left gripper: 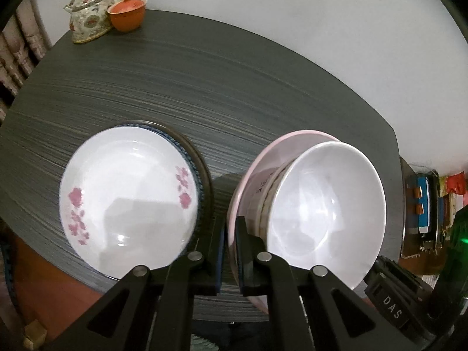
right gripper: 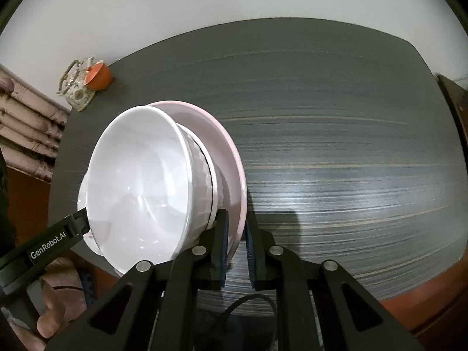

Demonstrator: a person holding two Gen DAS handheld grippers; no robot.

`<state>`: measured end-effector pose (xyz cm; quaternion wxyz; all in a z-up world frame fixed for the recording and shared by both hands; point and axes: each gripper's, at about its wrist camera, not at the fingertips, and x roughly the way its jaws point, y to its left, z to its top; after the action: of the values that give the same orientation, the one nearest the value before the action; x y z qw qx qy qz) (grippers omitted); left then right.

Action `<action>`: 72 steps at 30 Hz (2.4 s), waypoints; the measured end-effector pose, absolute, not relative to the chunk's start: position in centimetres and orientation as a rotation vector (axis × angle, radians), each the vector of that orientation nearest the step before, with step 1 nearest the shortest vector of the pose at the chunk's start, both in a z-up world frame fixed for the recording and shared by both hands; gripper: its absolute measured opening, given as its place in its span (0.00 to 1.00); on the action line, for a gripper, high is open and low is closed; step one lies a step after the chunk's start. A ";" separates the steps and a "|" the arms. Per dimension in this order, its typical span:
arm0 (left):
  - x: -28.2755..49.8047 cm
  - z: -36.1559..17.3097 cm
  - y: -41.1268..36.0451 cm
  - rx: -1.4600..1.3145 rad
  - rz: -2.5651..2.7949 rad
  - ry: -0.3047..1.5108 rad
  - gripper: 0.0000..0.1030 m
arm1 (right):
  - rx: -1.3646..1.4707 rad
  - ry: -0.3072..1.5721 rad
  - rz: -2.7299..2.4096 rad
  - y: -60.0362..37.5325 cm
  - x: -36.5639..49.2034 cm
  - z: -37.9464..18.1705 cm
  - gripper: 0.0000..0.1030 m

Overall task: Organize plates and bowls
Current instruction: 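Carry the nested bowl stack over the plate stack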

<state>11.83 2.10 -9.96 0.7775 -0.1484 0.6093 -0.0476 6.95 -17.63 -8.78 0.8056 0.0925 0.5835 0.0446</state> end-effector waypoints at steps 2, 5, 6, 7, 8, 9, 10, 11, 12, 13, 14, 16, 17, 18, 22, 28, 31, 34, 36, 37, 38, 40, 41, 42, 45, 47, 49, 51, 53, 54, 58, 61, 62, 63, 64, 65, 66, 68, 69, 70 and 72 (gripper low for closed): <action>11.7 -9.6 2.8 -0.328 -0.095 1.312 0.04 | 0.191 1.246 0.104 -17.0 6.9 -8.3 0.13; 11.4 -9.3 3.7 -0.334 -0.079 1.306 0.04 | 0.172 1.234 0.117 -16.1 6.9 -7.7 0.13; 11.4 -9.1 3.9 -0.335 -0.073 1.303 0.04 | 0.166 1.232 0.124 -15.8 6.8 -7.5 0.13; 11.3 -9.0 4.3 -0.337 -0.067 1.299 0.04 | 0.164 1.232 0.130 -15.5 6.8 -7.4 0.13; 11.3 -9.0 4.7 -0.340 -0.060 1.297 0.04 | 0.164 1.234 0.137 -15.1 6.8 -7.3 0.13; 11.3 -8.9 5.2 -0.342 -0.053 1.296 0.04 | 0.161 1.236 0.147 -14.6 6.9 -7.2 0.13; 11.2 -8.9 5.7 -0.346 -0.045 1.295 0.04 | 0.155 1.236 0.153 -14.2 6.8 -7.2 0.13; 11.1 -9.0 6.2 -0.351 -0.038 1.294 0.04 | 0.151 1.237 0.157 -13.7 6.9 -7.1 0.13; 11.1 -9.0 6.4 -0.356 -0.031 1.295 0.04 | 0.146 1.240 0.165 -13.2 6.9 -7.1 0.13; 11.0 -9.0 7.2 -0.360 -0.023 1.295 0.04 | 0.141 1.241 0.171 -12.7 6.9 -7.1 0.13; 10.9 -9.1 7.6 -0.362 -0.014 1.295 0.04 | 0.135 1.241 0.177 -12.2 7.0 -7.1 0.13; 10.9 -9.3 8.4 -0.370 0.002 1.299 0.04 | 0.126 1.249 0.192 -11.1 7.1 -7.3 0.13; 10.8 -9.4 8.8 -0.370 0.009 1.298 0.04 | 0.123 1.254 0.198 -10.5 7.1 -7.4 0.13; 10.8 -9.5 9.2 -0.372 0.015 1.297 0.04 | 0.113 1.258 0.206 -9.9 7.1 -7.5 0.13; 10.5 -9.7 10.5 -0.381 0.040 1.293 0.04 | 0.096 1.269 0.225 -7.9 7.3 -7.7 0.13; 10.4 -10.7 11.9 -0.403 0.069 1.298 0.04 | 0.080 1.285 0.247 -5.2 7.6 -8.2 0.13; 10.3 -11.2 11.8 -0.409 0.081 1.302 0.04 | 0.074 1.294 0.255 -4.2 7.7 -8.5 0.13; 9.9 -11.6 12.1 -0.416 0.089 1.307 0.04 | 0.070 1.305 0.265 -3.3 7.7 -9.0 0.13; 10.0 -11.9 12.4 -0.419 0.093 1.311 0.04 | 0.062 1.316 0.269 -2.7 8.0 -9.4 0.13; 9.9 -12.1 12.4 -0.420 0.095 1.313 0.04 | 0.061 1.320 0.269 -2.4 8.1 -9.5 0.13; 9.9 -12.2 12.3 -0.421 0.096 1.314 0.04 | 0.057 1.325 0.269 -2.3 8.0 -9.7 0.13; 9.8 -12.4 12.5 -0.424 0.095 1.316 0.04 | 0.053 1.334 0.269 -2.1 8.1 -10.0 0.13; 9.9 -12.4 12.5 -0.425 0.094 1.317 0.04 | 0.054 1.335 0.269 -1.9 8.1 -10.1 0.13; 10.2 -12.3 12.5 -0.426 0.093 1.318 0.04 | 0.053 1.335 0.268 -1.9 8.1 -10.2 0.13; 10.4 -12.2 12.6 -0.424 0.093 1.319 0.04 | 0.059 1.337 0.263 -2.2 7.9 -10.1 0.13; 10.8 -12.0 13.3 -0.420 0.090 1.319 0.04 | 0.058 1.338 0.260 -2.0 8.0 -10.1 0.13; 10.9 -12.0 13.4 -0.424 0.091 1.324 0.04 | 0.056 1.342 0.259 -1.9 8.1 -10.2 0.13; 11.0 -12.0 13.7 -0.427 0.092 1.327 0.04 | 0.059 1.349 0.255 -1.8 8.1 -10.4 0.13; 11.0 -12.0 13.6 -0.429 0.092 1.333 0.04 | 0.048 1.352 0.256 -1.6 8.1 -10.6 0.13; 11.0 -12.0 13.7 -0.428 0.092 1.327 0.04 | 0.047 1.356 0.253 -1.5 8.1 -10.8 0.13; 11.1 -11.7 13.9 -0.424 0.089 1.314 0.04 | 0.030 1.341 0.250 -1.3 7.9 -10.7 0.13; 11.1 -11.5 14.0 -0.422 0.085 1.309 0.04 | 0.035 1.337 0.250 -1.1 7.9 -10.7 0.14; 11.1 -11.5 14.0 -0.421 0.085 1.308 0.04 | 0.035 1.335 0.249 -1.1 7.9 -10.7 0.14; 11.1 -11.5 14.1 -0.420 0.085 1.308 0.04 | 0.031 1.332 0.250 -1.0 7.9 -10.7 0.14; 11.1 -11.5 14.1 -0.420 0.084 1.307 0.04 | 0.029 1.330 0.250 -1.0 8.0 -10.7 0.14; 11.1 -11.4 14.2 -0.418 0.083 1.306 0.04 | 0.031 1.328 0.249 -1.0 7.9 -10.7 0.14; 11.1 -11.4 14.2 -0.416 0.082 1.302 0.04 | 0.034 1.326 0.249 -1.0 7.9 -10.8 0.14; 11.0 -11.5 14.1 -0.408 0.084 1.295 0.05 | 0.031 1.316 0.250 -1.1 7.9 -10.7 0.15; 10.8 -11.6 14.1 -0.404 0.085 1.292 0.05 | 0.029 1.309 0.251 -1.0 7.8 -10.7 0.15; 10.7 -11.7 14.0 -0.407 0.088 1.289 0.05 | 0.026 1.303 0.249 -1.1 7.6 -10.7 0.15; 10.5 -11.6 14.0 -0.397 0.098 1.282 0.08 | 0.012 1.290 0.248 -0.9 7.6 -10.6 0.15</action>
<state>10.50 13.99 -11.63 0.7820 -0.1840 0.5937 0.0452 7.55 -0.92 -10.60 0.7918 0.0055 0.5998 0.1155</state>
